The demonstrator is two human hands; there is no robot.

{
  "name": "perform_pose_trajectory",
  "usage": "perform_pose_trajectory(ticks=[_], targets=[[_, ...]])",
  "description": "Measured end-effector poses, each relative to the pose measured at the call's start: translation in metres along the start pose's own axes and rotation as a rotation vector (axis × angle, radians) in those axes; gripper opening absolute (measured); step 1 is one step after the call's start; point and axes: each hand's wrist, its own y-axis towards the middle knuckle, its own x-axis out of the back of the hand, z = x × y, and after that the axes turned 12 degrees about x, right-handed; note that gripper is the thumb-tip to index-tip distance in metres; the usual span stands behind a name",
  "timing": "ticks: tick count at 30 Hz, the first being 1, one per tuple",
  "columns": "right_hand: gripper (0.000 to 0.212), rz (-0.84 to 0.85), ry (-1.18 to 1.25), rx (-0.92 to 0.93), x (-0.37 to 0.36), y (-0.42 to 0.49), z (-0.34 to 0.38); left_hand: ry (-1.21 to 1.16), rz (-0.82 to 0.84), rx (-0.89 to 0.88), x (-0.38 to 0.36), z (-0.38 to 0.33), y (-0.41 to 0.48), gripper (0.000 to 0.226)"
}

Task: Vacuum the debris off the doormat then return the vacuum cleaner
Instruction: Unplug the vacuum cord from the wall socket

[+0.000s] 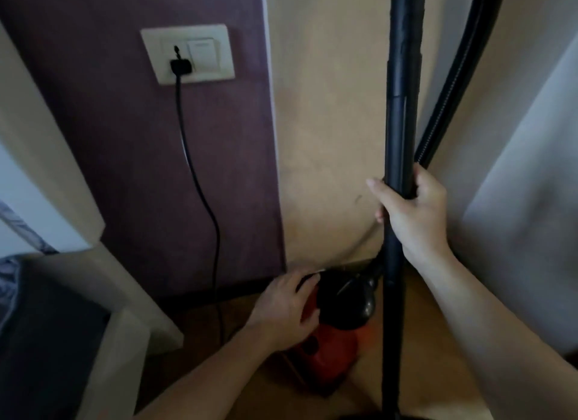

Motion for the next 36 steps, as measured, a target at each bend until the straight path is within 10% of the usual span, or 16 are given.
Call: perform_pose_trajectory(ticks=[7, 28, 36], targets=[[0.018, 0.003, 0.076, 0.007, 0.005, 0.005, -0.007, -0.058, 0.378, 0.215, -0.105, -0.011, -0.063, 0.082], [0.017, 0.030, 0.010, -0.024, -0.017, -0.007, -0.017, -0.089, 0.475, 0.186, -0.113, 0.001, -0.056, 0.091], [0.015, 0.025, 0.035, -0.017, -0.030, -0.009, 0.012, -0.150, 0.009, 0.161, 0.032, -0.001, -0.013, 0.077]])
